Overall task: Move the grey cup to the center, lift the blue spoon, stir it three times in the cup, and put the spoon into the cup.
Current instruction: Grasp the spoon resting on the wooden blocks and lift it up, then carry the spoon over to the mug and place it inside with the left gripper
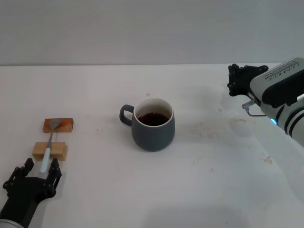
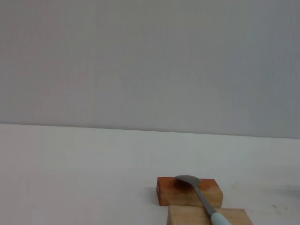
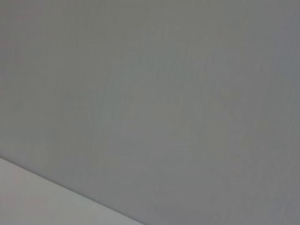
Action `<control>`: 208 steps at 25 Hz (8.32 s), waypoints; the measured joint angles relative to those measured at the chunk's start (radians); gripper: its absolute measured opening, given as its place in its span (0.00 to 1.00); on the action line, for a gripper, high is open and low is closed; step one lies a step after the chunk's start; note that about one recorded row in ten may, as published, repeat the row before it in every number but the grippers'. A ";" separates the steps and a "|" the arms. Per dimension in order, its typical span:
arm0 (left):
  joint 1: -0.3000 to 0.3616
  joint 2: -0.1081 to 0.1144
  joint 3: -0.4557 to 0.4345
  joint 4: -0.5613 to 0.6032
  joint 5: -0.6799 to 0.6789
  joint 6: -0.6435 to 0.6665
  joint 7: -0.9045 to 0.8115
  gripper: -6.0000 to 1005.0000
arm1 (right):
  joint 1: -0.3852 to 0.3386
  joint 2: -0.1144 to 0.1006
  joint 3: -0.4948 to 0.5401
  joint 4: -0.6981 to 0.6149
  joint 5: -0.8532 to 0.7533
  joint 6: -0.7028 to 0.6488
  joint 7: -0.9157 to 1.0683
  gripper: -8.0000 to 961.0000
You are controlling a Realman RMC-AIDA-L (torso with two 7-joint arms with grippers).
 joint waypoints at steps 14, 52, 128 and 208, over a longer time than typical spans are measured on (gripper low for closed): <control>0.002 -0.002 0.006 -0.007 -0.003 0.014 -0.007 0.57 | 0.000 0.000 -0.002 -0.001 0.000 0.000 -0.001 0.04; 0.011 -0.002 0.019 -0.014 -0.013 0.024 -0.008 0.40 | 0.000 0.000 -0.009 0.002 0.000 0.004 -0.001 0.04; 0.010 -0.003 0.028 -0.016 -0.016 0.027 -0.007 0.18 | 0.001 0.000 -0.009 0.016 -0.015 0.025 -0.001 0.04; -0.139 0.001 -0.539 -1.187 -0.046 -1.433 0.480 0.15 | -0.029 -0.012 0.120 -0.067 -0.004 0.014 -0.001 0.04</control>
